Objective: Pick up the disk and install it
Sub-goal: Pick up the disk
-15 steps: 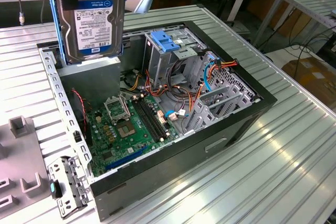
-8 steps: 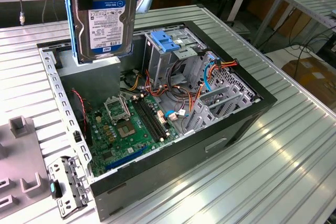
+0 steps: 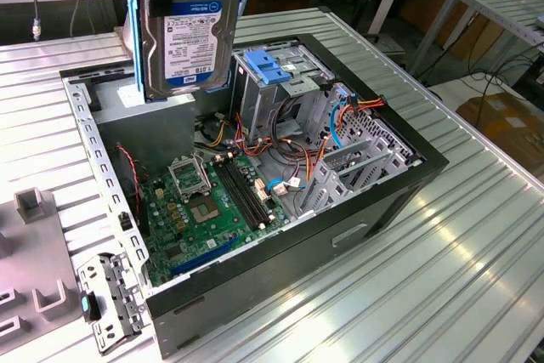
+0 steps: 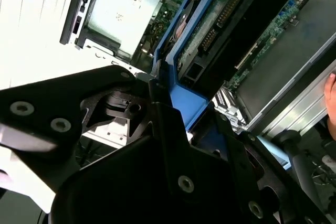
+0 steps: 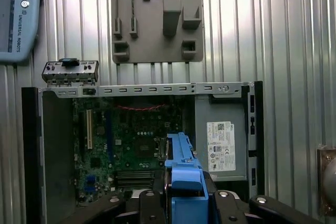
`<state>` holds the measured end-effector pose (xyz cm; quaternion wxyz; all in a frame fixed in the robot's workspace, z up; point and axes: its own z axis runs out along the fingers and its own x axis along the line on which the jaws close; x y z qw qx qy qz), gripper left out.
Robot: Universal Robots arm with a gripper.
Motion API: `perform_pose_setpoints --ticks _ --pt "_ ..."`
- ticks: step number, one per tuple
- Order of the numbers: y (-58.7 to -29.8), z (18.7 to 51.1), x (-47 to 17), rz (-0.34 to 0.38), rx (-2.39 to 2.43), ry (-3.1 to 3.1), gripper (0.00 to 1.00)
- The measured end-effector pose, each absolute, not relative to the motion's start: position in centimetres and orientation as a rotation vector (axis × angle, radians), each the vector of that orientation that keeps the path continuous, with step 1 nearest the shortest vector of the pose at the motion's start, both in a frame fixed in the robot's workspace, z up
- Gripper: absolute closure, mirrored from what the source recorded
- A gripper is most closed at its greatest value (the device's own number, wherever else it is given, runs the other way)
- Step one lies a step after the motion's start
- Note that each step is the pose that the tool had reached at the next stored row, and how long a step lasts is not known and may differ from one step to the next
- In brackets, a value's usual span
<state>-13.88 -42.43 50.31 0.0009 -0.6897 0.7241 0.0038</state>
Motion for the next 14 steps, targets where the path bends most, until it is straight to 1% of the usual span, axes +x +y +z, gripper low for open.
perform_pose_setpoints --ticks 14 --pt "-43.1 50.3 -11.9 0.013 -2.159 2.281 0.63"
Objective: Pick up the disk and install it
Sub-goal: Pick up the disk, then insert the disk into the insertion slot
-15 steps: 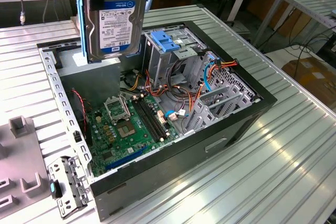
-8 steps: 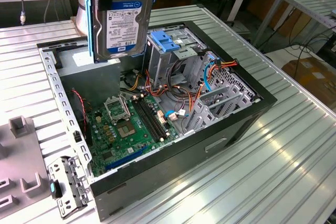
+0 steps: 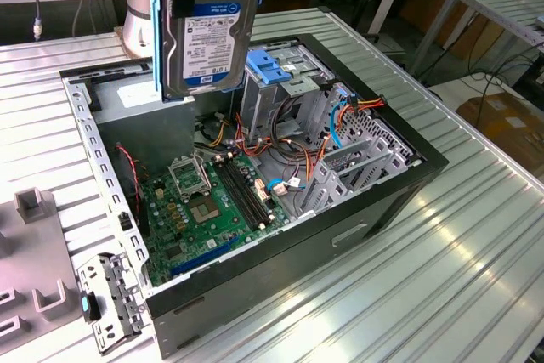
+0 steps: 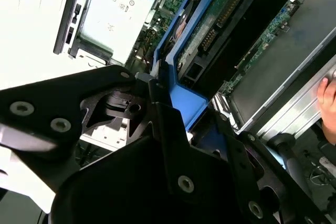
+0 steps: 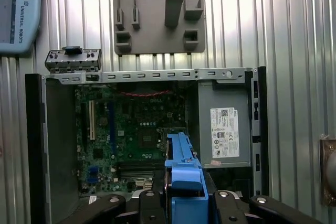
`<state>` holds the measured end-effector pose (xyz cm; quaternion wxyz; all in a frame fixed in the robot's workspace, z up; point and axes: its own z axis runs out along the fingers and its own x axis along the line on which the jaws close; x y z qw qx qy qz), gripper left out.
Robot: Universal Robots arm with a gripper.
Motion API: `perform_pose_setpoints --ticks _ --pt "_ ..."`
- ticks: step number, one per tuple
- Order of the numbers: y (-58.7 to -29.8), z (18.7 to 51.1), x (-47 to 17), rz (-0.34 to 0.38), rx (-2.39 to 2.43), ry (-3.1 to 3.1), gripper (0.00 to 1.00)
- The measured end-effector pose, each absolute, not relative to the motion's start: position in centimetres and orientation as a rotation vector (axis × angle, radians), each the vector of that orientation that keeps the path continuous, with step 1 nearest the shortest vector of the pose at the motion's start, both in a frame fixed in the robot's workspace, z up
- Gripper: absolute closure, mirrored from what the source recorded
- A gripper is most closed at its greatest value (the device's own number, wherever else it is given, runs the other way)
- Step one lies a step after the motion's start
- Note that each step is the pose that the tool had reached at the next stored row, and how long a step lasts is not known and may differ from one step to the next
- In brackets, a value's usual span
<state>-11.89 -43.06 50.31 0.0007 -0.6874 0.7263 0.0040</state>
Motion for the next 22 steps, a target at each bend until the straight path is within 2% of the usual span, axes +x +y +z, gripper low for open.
perform_pose_setpoints --ticks 22 --pt "-43.51 50.31 -11.41 0.013 -2.157 2.282 0.63"
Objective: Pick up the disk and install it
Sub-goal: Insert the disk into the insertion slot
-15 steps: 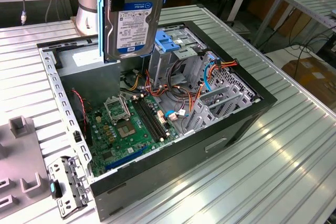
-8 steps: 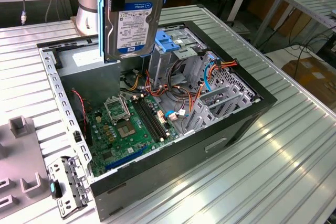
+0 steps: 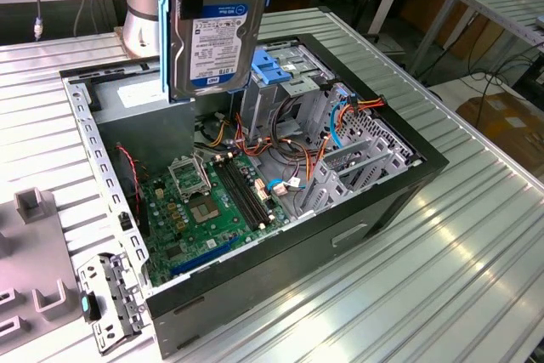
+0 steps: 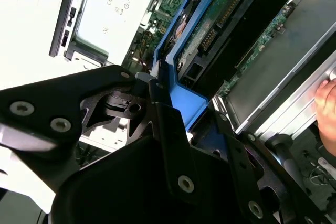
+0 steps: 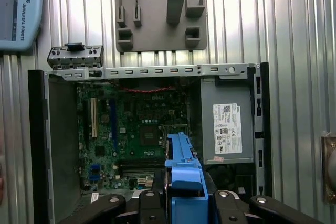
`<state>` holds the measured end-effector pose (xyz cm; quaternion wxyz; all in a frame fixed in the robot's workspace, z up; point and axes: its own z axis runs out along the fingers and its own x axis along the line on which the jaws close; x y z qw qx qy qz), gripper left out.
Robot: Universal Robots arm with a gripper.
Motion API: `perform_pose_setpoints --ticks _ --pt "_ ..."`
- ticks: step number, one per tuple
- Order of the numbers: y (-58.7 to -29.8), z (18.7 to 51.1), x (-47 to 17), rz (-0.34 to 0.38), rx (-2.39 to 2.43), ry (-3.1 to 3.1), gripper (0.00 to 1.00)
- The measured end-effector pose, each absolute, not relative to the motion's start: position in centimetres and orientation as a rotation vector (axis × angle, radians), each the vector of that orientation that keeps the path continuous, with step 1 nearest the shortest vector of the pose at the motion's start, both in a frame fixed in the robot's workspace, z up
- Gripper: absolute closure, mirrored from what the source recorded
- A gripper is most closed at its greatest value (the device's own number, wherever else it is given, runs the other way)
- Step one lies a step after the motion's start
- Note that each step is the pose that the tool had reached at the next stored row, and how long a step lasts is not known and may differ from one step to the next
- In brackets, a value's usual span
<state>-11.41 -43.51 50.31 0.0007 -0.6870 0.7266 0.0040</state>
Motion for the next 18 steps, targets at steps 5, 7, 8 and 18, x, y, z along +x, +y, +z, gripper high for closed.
perform_pose_setpoints --ticks 5,7,8,18 --pt "-43.8 50.3 -11.4 0.013 -2.157 2.282 0.63" --pt "-44.1 50.3 -11.4 0.013 -2.157 2.282 0.63" --pt "-44.2 50.3 -11.4 0.013 -2.157 2.282 0.63" --pt "-44.9 50.3 -11.0 0.013 -2.157 2.282 0.63"
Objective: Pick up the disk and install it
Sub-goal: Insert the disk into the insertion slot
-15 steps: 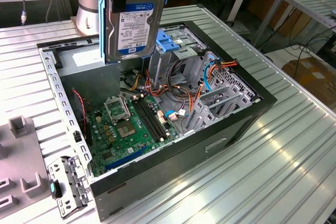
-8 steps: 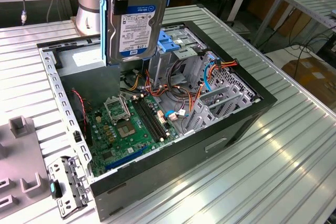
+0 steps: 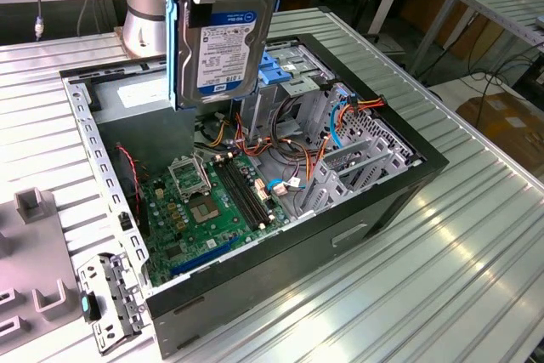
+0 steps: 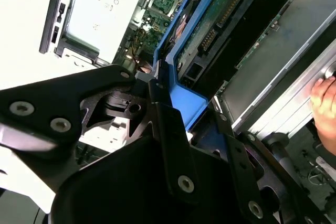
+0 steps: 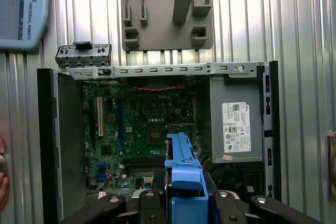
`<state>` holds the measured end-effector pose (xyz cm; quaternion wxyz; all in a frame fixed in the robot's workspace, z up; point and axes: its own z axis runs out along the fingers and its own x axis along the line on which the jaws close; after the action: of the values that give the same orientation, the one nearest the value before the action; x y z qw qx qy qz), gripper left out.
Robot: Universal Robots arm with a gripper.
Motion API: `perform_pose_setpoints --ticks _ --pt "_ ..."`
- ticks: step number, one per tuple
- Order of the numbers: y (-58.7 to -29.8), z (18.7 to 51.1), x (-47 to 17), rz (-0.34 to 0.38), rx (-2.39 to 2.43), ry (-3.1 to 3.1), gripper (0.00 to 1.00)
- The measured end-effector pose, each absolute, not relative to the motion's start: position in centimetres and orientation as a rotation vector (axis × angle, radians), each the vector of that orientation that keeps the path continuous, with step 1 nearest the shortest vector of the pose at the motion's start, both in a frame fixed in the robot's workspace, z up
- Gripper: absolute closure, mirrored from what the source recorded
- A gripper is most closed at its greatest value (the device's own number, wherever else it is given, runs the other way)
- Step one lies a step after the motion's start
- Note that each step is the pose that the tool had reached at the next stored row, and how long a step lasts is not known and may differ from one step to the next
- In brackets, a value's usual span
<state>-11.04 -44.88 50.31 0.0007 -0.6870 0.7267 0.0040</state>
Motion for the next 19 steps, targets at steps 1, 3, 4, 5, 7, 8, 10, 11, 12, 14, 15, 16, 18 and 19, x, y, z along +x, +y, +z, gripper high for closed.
perform_pose_setpoints --ticks 1,3,4,5,7,8,10,11,12,14,15,16,18,19 --pt "-44.9 50.3 -10.8 0.013 -2.157 2.282 0.63" --pt "-44.9 50.3 -10.3 0.013 -2.157 2.282 0.63" --pt "-44.9 50.3 -10.0 0.013 -2.157 2.282 0.63" --pt "-44.9 50.3 -9.9 0.013 -2.157 2.282 0.63" --pt "-44.9 50.3 -9.3 0.013 -2.157 2.282 0.63" --pt "-44.9 50.3 -9.1 0.013 -2.157 2.282 0.63" --pt "-44.9 50.3 -8.7 0.013 -2.157 2.282 0.63" --pt "-44.9 50.3 -8.5 0.013 -2.157 2.282 0.63" --pt "-44.9 50.3 -8.3 0.013 -2.157 2.282 0.63" --pt "-44.9 50.3 -8.1 0.012 -2.157 2.282 0.63" --pt "-44.9 50.3 -8.1 0.012 -2.158 2.282 0.63" --pt "-45.0 50.3 -8.1 0.011 -2.158 2.282 0.63" --pt "-45.1 50.2 -8.1 0.010 -2.158 2.283 0.63" --pt "-45.1 50.2 -8.1 0.009 -2.159 2.283 0.63"
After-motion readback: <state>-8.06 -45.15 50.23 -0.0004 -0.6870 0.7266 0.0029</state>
